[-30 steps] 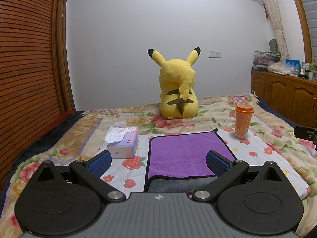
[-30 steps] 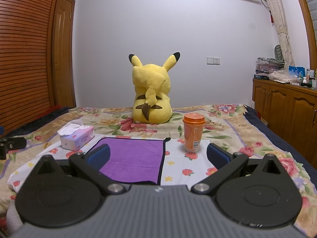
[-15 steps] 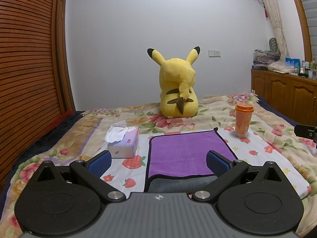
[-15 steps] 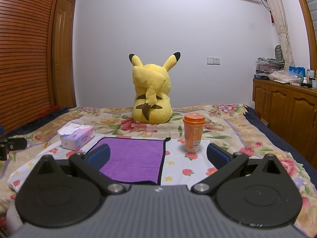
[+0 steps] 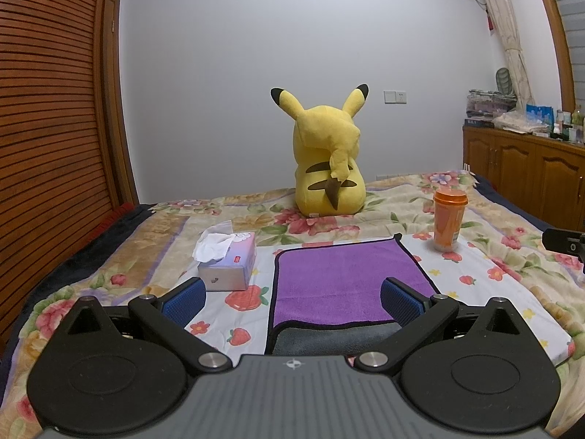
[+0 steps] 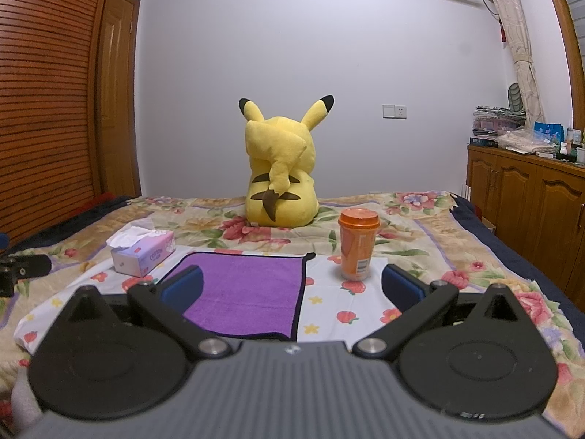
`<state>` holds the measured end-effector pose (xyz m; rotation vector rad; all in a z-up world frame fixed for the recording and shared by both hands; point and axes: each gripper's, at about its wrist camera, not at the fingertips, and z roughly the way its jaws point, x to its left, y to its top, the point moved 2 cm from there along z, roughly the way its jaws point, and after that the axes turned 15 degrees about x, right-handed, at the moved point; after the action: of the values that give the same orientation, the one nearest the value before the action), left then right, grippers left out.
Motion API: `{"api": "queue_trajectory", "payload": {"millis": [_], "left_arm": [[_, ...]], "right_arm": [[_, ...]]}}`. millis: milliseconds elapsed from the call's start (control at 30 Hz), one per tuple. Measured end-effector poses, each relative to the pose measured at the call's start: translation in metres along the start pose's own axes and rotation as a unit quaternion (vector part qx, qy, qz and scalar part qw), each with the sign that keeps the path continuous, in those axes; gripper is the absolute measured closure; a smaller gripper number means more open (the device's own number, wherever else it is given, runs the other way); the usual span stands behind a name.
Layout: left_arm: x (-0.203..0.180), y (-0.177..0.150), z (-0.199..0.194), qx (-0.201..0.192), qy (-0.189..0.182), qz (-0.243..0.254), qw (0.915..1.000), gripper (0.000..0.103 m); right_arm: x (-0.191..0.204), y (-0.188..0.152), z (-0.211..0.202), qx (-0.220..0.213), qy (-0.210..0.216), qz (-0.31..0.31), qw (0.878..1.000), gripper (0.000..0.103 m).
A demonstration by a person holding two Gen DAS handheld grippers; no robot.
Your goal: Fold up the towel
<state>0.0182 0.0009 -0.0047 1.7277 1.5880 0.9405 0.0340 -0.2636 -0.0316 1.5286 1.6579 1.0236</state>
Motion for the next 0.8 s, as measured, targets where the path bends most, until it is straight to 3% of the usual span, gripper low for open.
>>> {"api": "queue_trajectory", "payload": {"millis": [800], "left_arm": [[-0.005, -0.008, 0.015, 0.029, 0.001, 0.007, 0.9996, 0.0]], "right_arm": [[0.004, 0.003, 0.01, 0.017, 0.0, -0.002, 1.0, 0.0]]}}
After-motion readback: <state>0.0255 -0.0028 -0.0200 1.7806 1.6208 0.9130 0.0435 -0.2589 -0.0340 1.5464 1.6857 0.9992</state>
